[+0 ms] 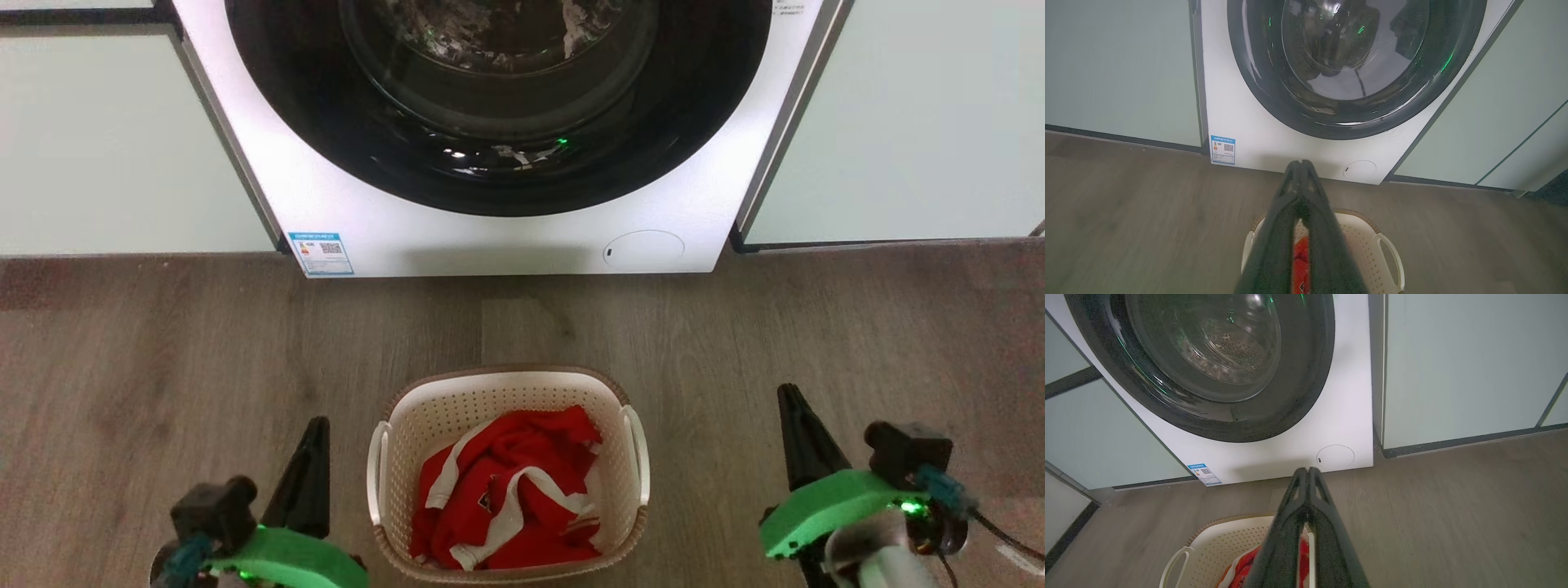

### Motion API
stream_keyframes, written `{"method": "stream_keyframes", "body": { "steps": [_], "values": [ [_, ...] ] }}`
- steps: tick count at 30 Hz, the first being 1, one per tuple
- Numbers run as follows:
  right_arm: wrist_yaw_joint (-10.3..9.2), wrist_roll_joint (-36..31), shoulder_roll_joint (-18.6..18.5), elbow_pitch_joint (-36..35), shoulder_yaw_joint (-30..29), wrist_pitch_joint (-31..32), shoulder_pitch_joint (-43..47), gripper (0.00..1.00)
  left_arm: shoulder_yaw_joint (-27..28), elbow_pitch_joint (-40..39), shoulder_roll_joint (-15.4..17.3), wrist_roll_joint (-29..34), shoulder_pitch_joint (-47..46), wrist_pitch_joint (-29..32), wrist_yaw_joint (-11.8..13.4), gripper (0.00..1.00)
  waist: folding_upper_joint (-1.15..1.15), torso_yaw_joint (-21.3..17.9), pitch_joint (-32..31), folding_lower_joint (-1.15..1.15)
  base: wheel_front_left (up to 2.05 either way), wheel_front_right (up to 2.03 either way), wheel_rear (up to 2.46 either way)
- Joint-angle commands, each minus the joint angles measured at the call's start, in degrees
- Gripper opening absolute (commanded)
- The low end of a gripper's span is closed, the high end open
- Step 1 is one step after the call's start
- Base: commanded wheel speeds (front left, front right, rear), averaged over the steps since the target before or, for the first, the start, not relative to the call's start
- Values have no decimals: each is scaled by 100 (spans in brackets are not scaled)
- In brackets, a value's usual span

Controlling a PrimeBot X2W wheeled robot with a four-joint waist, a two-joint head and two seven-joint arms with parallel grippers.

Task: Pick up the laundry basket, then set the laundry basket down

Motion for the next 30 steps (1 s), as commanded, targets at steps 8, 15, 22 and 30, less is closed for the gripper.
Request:
{"method": "stream_keyframes", "body": {
  "steps": [8,15,22,30],
  "values": [
    [4,610,-58,-179,-92,104,-224,0,122,-95,52,-623,-305,119,-39,0,0,-5,-15,0,0,0,0],
    [5,992,-73,-180,-137,186,-240,0,171,-49,67,-1022,-364,203,-56,0,0,-9,-26,0,0,0,0],
    [7,1434,-88,-182,-194,284,-259,0,232,-2,82,-1484,-432,302,-75,0,0,-13,-39,0,0,0,0],
    [8,1934,-101,-184,-264,399,-280,0,307,37,95,-2006,-503,419,-96,0,0,-18,-52,0,0,0,0]
  ]
}}
